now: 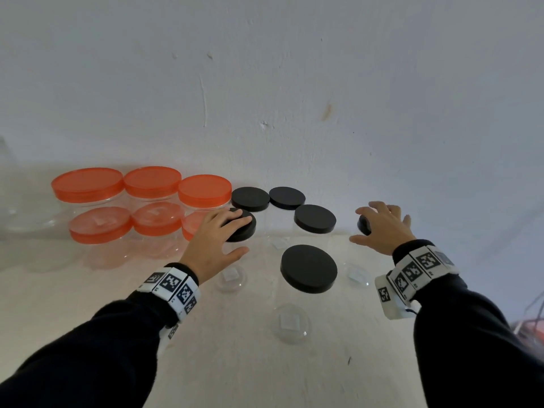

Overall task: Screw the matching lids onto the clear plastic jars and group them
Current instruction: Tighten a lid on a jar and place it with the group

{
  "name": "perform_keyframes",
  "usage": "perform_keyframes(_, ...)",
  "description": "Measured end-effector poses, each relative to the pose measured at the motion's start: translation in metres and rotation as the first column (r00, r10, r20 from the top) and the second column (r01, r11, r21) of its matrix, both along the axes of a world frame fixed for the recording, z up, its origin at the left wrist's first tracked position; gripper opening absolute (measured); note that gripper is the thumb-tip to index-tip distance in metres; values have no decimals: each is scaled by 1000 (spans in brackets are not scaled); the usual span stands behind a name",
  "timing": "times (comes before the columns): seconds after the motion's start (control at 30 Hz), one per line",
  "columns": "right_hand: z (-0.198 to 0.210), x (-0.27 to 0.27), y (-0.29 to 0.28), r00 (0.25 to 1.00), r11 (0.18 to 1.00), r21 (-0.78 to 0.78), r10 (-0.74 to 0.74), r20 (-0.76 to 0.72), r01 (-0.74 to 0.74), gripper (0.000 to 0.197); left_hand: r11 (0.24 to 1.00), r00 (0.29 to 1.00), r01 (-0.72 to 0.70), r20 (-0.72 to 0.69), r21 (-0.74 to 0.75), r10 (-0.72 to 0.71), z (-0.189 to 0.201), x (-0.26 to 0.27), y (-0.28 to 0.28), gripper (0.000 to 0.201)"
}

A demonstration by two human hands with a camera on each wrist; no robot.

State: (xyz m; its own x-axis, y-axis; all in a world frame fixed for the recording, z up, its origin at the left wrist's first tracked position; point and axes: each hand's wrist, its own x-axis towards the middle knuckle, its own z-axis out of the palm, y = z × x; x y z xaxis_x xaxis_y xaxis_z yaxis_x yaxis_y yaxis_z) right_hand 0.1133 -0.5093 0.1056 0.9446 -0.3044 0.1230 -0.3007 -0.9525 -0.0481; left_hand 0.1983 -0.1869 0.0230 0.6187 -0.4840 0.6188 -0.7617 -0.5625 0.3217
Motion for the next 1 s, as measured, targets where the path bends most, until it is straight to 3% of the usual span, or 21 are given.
perform_keyframes(0.13, 11, 10, 26, 974, 968, 155, 179, 137, -200, 60, 1000, 1000, -1, 19, 0, 1, -1, 0, -2, 63)
perform_keyframes(0.3, 11, 30, 56, 954, 884, 362, 289, 75, -296, 76, 1000, 1000, -3, 0, -10, 3, -1, -2, -1, 62)
perform_keyframes(0.37, 7, 38, 61, 951, 889, 350, 307, 23, -295, 78, 1000, 1000, 1, -11, -18, -1, -1, -2, -1, 62)
perform_keyframes(0.53, 3, 45, 61, 969, 938, 256, 246, -17, -234, 63, 999, 1000, 1, -28, -40, -2, 0, -2, -1, 62)
perform_keyframes(0.77, -1, 55, 50, 995, 975, 203, 100, -21, -94, 66, 998, 999, -2, -41, -60, 0, -1, -3, -2, 61)
perform_keyframes(1.0, 5, 76, 46, 994, 978, 197, 88, -69, -73, 63, 998, 999, -6, -42, -58, 4, 0, -4, -2, 61)
